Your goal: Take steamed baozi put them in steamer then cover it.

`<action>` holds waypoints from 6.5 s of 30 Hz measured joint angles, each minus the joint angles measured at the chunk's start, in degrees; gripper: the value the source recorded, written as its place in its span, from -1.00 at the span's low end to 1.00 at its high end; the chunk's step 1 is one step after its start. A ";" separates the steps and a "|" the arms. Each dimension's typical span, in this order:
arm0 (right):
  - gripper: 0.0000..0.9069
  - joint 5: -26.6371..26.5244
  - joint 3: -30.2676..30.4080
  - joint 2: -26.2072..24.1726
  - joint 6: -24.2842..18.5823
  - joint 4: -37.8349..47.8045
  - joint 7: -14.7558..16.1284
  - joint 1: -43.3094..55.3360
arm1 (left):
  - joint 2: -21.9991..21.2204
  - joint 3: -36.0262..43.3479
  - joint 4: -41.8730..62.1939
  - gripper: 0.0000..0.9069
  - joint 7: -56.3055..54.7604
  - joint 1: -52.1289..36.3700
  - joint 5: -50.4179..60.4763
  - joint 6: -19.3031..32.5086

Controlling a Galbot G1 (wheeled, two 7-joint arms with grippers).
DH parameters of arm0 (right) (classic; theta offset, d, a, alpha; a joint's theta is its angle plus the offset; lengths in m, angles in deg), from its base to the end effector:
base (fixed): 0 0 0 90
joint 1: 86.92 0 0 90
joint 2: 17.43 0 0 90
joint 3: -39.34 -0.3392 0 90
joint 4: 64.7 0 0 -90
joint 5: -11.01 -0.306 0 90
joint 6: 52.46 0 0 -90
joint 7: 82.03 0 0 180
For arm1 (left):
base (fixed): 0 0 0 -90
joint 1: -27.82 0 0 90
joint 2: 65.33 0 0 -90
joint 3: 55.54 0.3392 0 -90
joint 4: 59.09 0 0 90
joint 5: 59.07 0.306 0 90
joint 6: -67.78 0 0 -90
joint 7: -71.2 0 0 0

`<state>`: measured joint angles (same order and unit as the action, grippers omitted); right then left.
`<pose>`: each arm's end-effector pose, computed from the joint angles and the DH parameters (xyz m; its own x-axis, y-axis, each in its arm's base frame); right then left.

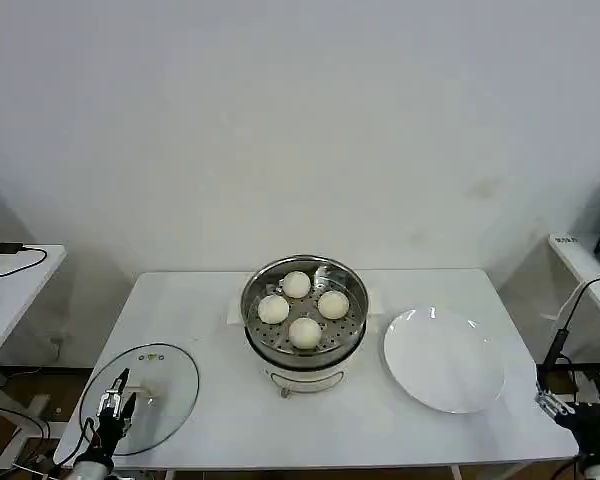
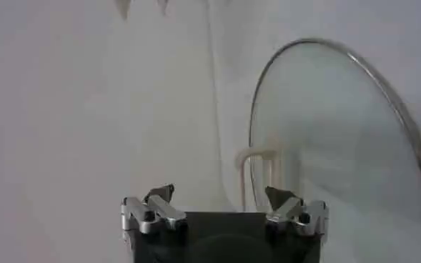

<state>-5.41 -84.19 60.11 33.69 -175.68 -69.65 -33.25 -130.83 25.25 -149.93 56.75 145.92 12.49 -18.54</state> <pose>0.0792 -0.2037 -0.2943 -0.9744 0.2145 0.0676 0.1979 0.9606 -0.1950 0.1325 0.1834 -0.3930 -0.9852 -0.0459 0.1653 0.1699 -0.1267 0.9773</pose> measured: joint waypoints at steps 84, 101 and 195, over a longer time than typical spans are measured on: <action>1.00 9.63 8.50 5.98 -1.89 0.23 -0.88 1.42 | 9.32 22.75 -21.67 -1.00 18.23 -26.55 -13.47 -29.72; 1.00 12.63 10.49 6.84 -2.07 1.94 -1.11 2.29 | -3.86 41.99 -16.75 -1.00 30.84 -39.99 1.07 -39.62; 1.00 14.26 12.87 6.91 -3.04 2.88 -0.93 1.17 | -20.68 43.89 -10.53 1.00 31.74 -34.57 17.37 -37.34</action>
<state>8.85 -71.32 67.02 30.64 -172.80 -70.57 -32.08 -151.51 69.13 -160.46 88.48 111.34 29.86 -55.87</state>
